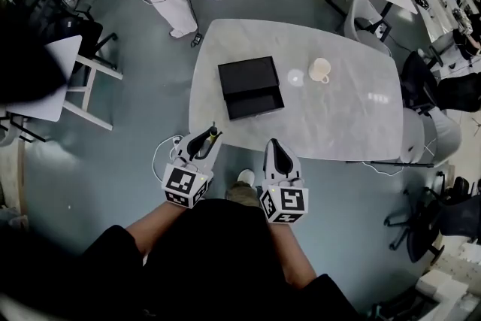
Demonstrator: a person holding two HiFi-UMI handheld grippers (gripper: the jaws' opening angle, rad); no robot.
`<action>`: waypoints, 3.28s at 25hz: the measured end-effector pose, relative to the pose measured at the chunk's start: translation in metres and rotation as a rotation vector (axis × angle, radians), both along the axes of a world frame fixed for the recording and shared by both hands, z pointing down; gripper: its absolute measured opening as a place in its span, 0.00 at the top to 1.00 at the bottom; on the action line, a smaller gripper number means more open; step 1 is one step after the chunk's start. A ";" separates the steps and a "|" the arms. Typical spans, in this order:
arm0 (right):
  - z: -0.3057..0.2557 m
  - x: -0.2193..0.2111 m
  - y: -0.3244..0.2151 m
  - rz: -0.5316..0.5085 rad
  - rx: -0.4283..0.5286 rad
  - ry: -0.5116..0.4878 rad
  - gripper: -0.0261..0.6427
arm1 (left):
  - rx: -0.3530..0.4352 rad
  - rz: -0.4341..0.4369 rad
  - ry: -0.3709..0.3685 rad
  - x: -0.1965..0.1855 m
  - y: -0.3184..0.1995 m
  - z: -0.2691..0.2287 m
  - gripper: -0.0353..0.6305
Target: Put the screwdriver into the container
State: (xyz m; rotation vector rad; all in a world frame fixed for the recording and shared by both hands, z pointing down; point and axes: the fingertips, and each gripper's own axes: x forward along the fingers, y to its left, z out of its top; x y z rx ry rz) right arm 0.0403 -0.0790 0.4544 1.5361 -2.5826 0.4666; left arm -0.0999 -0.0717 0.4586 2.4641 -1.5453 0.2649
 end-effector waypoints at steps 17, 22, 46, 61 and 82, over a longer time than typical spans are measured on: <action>0.015 0.034 -0.086 0.028 -0.037 0.005 0.94 | -0.066 0.070 -0.094 0.039 -0.117 0.046 0.81; 0.016 0.025 -0.107 0.066 -0.052 0.019 0.94 | -0.132 0.155 -0.138 0.042 -0.142 0.085 0.80; 0.060 0.050 -0.191 0.181 -0.210 0.070 0.94 | -0.444 0.477 -0.359 0.093 -0.189 0.295 0.81; 0.086 0.064 -0.192 0.212 -0.275 0.084 0.94 | -0.584 0.657 -0.540 0.113 -0.191 0.368 0.81; 0.069 0.024 -0.104 0.125 -0.235 0.019 0.94 | -0.571 0.517 -0.447 0.059 -0.137 0.342 0.62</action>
